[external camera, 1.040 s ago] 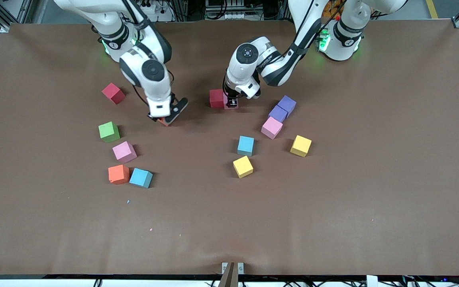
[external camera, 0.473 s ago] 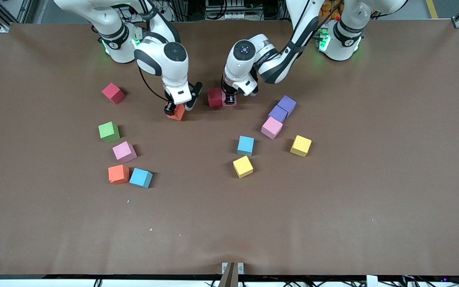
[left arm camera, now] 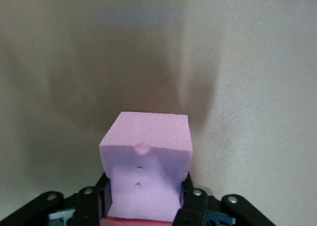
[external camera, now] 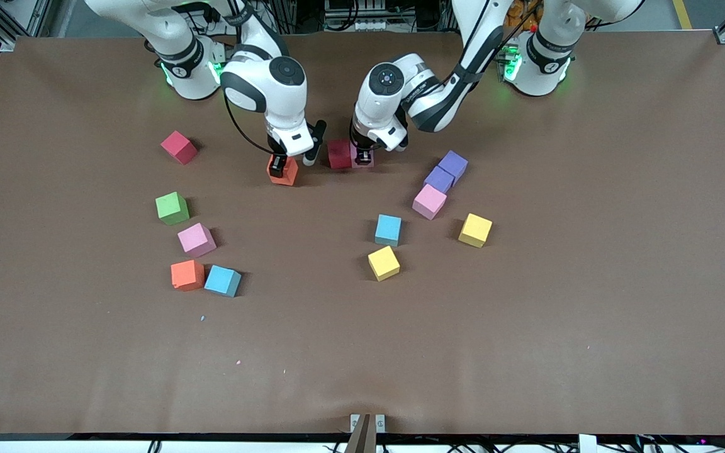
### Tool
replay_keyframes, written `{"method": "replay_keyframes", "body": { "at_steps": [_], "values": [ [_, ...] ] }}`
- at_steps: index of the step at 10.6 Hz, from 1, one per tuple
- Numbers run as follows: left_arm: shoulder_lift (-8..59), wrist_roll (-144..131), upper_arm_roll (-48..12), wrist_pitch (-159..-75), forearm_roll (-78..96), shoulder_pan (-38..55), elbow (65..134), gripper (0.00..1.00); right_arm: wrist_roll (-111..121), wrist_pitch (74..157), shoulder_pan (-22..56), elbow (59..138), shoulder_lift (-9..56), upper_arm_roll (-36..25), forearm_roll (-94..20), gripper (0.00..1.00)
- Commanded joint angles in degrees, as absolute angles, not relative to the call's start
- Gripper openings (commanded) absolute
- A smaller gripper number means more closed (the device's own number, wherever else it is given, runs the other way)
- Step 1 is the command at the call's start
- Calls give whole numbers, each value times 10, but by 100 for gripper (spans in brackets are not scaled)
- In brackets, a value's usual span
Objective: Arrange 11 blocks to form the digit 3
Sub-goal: 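Carry the orange cube beside the red cube with the right gripper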
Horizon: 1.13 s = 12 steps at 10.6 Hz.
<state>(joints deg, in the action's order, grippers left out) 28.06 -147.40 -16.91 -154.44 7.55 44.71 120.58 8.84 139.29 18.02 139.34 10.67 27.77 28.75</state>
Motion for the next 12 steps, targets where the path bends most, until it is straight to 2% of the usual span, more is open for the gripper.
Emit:
{"method": "replay_keyframes", "body": {
  "at_steps": [1,2,3,4,7,12],
  "values": [
    [284,-1492,-170,-1547,66,453,1226,35,103,1404,180,1398,108,280,301,11],
    [284,-1492,-170,-1547,66,455,1226,45,103,1404,185,1398,112,280,301,11],
    [285,-1492,-170,-1547,66,457,1226,88,104,1404,191,1397,114,280,302,11],
    [285,-1492,-170,-1547,65,461,1225,100,113,1410,191,1397,114,281,302,11],
    [279,-1488,-169,-1543,65,463,1223,100,128,1412,199,1393,116,281,301,10],
    [232,-1484,-170,-1485,65,440,1220,100,127,1412,201,1382,132,305,294,0]
  ]
}}
